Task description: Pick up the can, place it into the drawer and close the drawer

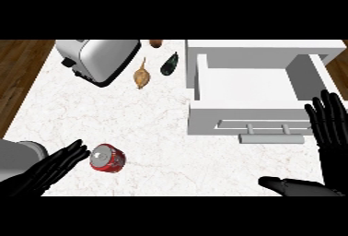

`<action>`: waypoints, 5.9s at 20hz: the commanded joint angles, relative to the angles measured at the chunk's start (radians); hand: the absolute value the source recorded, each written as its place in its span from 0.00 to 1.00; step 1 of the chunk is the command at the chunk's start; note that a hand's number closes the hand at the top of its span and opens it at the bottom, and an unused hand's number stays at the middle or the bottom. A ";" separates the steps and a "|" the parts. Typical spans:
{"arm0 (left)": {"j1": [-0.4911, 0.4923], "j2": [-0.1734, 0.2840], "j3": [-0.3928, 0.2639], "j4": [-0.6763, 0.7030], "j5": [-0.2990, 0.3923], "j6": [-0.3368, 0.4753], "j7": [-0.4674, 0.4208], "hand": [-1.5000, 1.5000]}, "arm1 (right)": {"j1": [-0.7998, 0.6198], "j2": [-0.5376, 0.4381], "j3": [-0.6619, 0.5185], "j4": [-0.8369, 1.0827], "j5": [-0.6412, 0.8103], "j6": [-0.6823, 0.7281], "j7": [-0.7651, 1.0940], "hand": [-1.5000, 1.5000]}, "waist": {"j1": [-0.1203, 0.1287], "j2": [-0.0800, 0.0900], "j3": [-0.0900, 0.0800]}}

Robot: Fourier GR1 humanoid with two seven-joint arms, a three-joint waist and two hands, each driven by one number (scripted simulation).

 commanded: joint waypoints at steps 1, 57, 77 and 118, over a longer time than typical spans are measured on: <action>0.067 0.047 0.093 -0.090 0.134 -0.036 0.071 0.00 | 0.040 -0.033 -0.060 -0.008 -0.068 0.052 -0.011 0.00 | 0.000 -0.001 0.001; -0.267 -0.158 0.179 1.016 -0.670 -0.149 -0.688 0.00 | 0.133 0.046 -0.186 0.081 -0.057 0.208 -0.218 0.00 | -0.008 0.001 0.000; -0.461 -0.121 0.122 1.480 -0.750 -0.051 -0.919 0.00 | 0.129 0.036 -0.205 0.041 -0.091 0.226 -0.167 0.00 | -0.013 0.003 0.000; -0.456 -0.333 0.002 1.183 -0.593 -0.098 -0.616 1.00 | 0.203 0.069 -0.209 -0.056 -0.121 0.253 -0.147 0.00 | -0.008 0.000 0.000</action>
